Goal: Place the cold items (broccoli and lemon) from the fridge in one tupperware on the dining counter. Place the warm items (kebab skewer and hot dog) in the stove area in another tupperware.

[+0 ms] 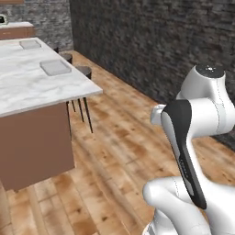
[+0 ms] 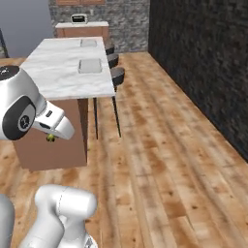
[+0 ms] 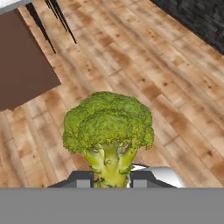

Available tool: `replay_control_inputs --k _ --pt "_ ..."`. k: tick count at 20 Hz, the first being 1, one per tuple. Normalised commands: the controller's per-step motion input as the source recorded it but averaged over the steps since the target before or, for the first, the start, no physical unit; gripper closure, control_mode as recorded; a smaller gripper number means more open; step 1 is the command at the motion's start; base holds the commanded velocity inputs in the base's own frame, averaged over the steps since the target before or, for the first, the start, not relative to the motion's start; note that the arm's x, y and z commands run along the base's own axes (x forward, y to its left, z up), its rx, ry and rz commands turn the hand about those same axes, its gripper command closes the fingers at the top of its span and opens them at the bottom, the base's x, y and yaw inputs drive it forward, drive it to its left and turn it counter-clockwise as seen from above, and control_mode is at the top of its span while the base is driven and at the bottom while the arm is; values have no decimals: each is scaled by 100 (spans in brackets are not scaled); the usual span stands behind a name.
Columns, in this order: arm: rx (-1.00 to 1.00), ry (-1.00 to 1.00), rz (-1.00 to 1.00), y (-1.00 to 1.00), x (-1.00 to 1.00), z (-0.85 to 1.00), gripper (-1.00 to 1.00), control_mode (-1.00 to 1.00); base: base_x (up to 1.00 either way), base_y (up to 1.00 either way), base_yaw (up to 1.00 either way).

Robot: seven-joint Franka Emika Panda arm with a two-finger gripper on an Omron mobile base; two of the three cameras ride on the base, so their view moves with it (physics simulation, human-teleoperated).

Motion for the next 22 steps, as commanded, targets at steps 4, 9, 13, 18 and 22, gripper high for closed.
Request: replay_control_inputs --k 4,9,13,18,22 --pt "0 0 0 0 0 0 100 100 100 -99 33" --pt "0 0 0 0 0 0 100 100 96 -100 27" --pt "0 0 0 0 0 0 100 100 97 -100 33" --pt "0 0 0 0 0 0 100 100 100 -100 40" --pt "0 0 0 0 0 0 100 100 100 -99 40"
